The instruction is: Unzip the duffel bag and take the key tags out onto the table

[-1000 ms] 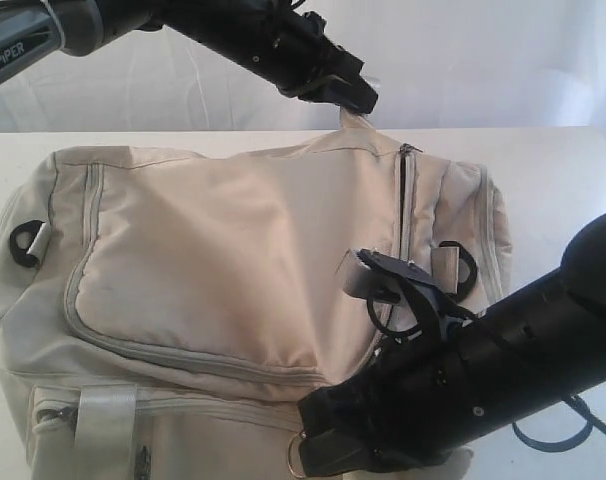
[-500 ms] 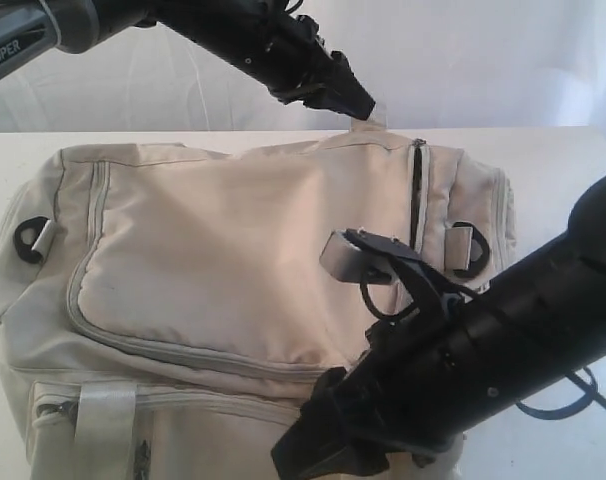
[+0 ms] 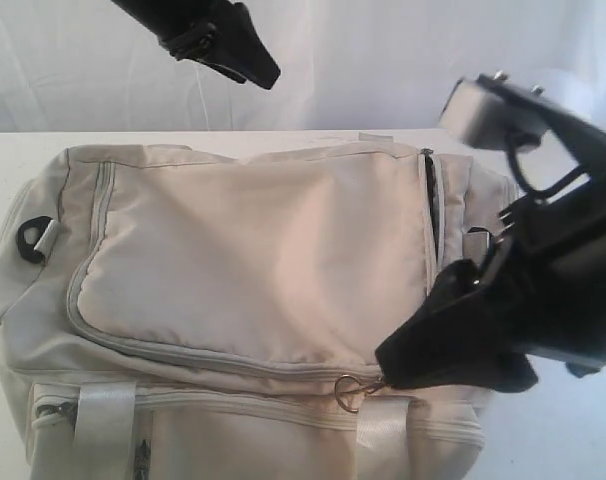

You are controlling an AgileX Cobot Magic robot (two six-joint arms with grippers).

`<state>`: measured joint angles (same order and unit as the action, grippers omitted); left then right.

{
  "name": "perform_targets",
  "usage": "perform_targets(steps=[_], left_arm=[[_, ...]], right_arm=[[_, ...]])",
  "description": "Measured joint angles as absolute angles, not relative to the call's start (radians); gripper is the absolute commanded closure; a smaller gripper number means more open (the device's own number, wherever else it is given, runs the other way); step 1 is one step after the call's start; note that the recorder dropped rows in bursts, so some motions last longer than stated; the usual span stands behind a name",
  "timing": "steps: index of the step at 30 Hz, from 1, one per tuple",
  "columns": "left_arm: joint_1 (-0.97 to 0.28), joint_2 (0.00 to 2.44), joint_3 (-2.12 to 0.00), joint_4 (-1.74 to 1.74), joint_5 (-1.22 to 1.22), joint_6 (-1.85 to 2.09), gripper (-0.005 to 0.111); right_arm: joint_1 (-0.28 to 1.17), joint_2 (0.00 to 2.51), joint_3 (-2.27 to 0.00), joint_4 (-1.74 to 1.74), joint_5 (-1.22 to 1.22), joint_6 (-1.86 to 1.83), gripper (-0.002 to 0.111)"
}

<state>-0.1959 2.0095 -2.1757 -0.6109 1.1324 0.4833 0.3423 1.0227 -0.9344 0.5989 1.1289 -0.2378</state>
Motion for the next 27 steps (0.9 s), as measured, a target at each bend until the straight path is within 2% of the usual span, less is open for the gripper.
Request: perform_targets(steps=[6, 11, 17, 19, 23, 27], left_arm=[[-0.182, 1.848, -1.879, -0.638, 1.130, 0.533, 0.048], [-0.182, 1.647, -1.545, -0.759, 1.128, 0.633, 0.048], [-0.195, 1.332, -1.196, -1.012, 1.128, 0.829, 0.061], [-0.216, 1.248, -1.115, -1.047, 1.128, 0.871, 0.065], [-0.302, 1.138, -0.967, -1.067, 1.103, 0.955, 0.065], [-0.425, 1.115, -0.867, -1.074, 0.930, 1.106, 0.064]], right_arm=[[0.342, 0.898, -0.937, 0.573, 1.141, -0.160, 0.058], [0.342, 0.837, -0.937, 0.570, 1.144, -0.137, 0.058], [0.342, 0.821, -0.937, 0.521, 1.145, -0.133, 0.059], [0.342, 0.821, -0.937, 0.479, 1.142, -0.126, 0.060], [0.342, 0.843, -0.937, 0.392, 1.130, -0.069, 0.061], [0.342, 0.910, -0.937, 0.374, 1.089, -0.053, 0.061]])
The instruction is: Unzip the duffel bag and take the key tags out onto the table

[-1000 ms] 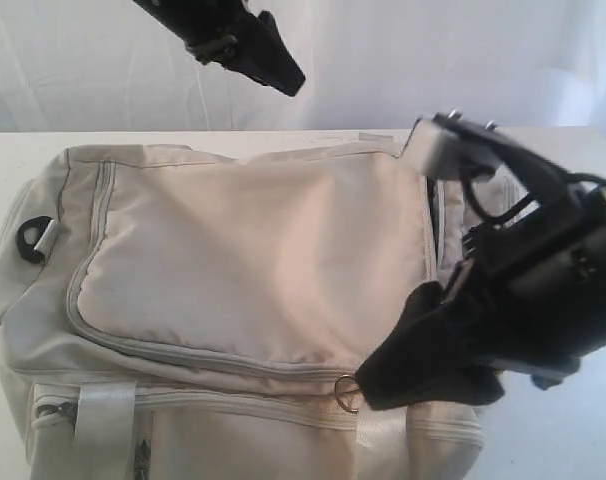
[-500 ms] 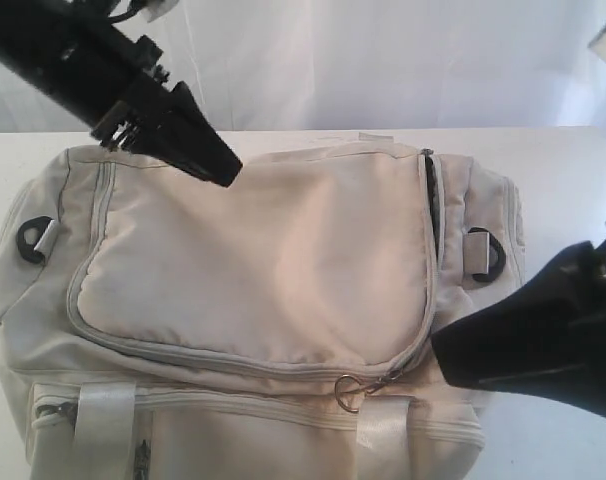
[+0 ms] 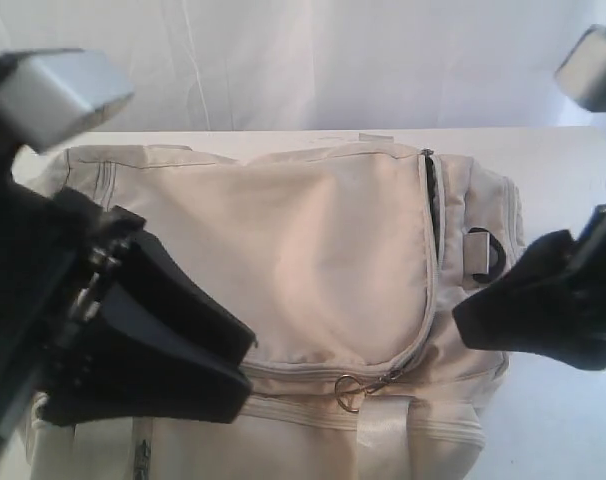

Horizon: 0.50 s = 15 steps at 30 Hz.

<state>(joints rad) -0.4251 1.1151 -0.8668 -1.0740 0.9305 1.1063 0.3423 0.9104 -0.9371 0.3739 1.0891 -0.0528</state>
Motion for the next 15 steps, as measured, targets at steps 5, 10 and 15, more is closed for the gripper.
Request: perform_targets(steps=[5, 10, 15], left_arm=[[-0.599, 1.181, -0.803, -1.077, 0.607, 1.257, 0.050], [-0.712, 1.292, -0.798, -1.079, 0.374, 1.370, 0.049], [-0.746, 1.392, -0.798, -1.079, 0.239, 1.428, 0.049]], right_arm=[[0.342, 1.013, -0.937, 0.350, 1.026, -0.062, 0.060], [0.342, 1.094, -0.937, 0.305, 0.947, -0.063, 0.057], [0.342, 1.183, -0.937, 0.260, 0.884, -0.063, 0.056]])
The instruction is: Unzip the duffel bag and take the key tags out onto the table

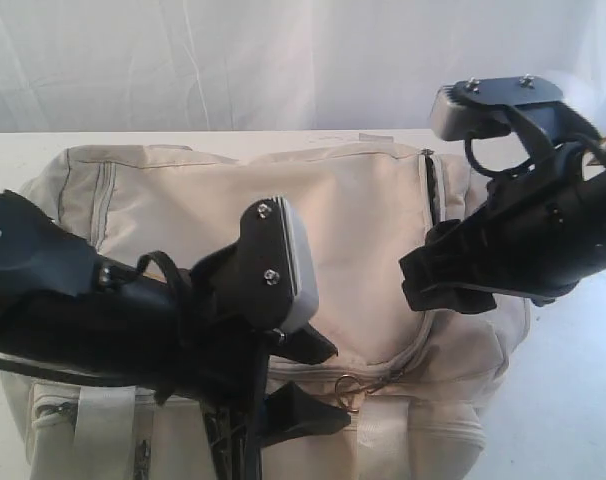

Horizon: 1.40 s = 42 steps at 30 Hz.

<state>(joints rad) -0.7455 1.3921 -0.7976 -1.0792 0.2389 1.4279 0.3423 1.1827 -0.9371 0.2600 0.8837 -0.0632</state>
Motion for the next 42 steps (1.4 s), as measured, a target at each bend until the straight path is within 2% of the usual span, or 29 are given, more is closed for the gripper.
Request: perform_targets(steps=[18, 20, 22, 26, 42], left_arm=[[-0.744, 1.564, -0.846, -1.089, 0.174, 1.469, 0.050], [-0.746, 1.565, -0.846, -1.091, 0.181, 1.471, 0.050], [-0.746, 1.565, -0.846, -1.093, 0.183, 1.471, 0.050], [-0.753, 1.567, -0.846, -1.095, 0.194, 1.473, 0.050], [-0.754, 1.533, -0.851, -1.105, 0.199, 1.453, 0.050]], right_arm=[[0.342, 1.318, -0.937, 0.230, 0.831, -0.067, 0.057], [0.342, 1.326, -0.937, 0.230, 0.830, -0.067, 0.063], [0.342, 1.336, -0.937, 0.230, 0.829, -0.067, 0.075], [0.342, 1.357, -0.937, 0.232, 0.828, -0.067, 0.108], [0.342, 1.264, -1.013, 0.236, 0.883, -0.074, 0.108]])
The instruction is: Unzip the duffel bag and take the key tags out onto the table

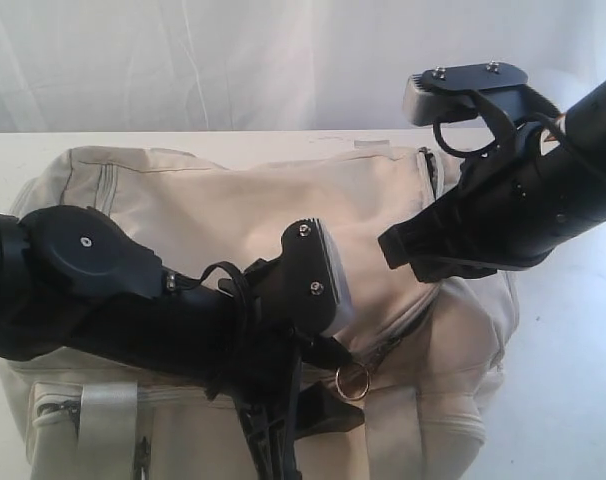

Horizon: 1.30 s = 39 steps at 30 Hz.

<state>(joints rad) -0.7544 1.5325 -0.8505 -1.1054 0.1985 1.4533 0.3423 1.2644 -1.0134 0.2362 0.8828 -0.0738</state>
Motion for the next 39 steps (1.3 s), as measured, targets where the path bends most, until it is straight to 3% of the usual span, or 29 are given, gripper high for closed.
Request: perform_targets(steps=[8, 14, 31, 39], left_arm=[[-0.754, 1.576, -0.858, -1.174, 0.171, 1.463, 0.053], [-0.755, 1.591, -0.858, -1.222, 0.120, 1.476, 0.107], [-0.755, 1.519, -0.858, -1.186, 0.161, 1.469, 0.107], [-0.755, 1.481, -0.858, -0.889, 0.228, 1.177, 0.107]], right_arm=[[0.342, 1.264, -1.013, 0.242, 0.883, -0.074, 0.108], [0.342, 1.264, -1.013, 0.245, 0.887, -0.074, 0.108], [0.342, 1.264, -1.015, 0.227, 0.883, -0.072, 0.108], [0.342, 1.264, -1.015, 0.225, 0.881, -0.072, 0.108]])
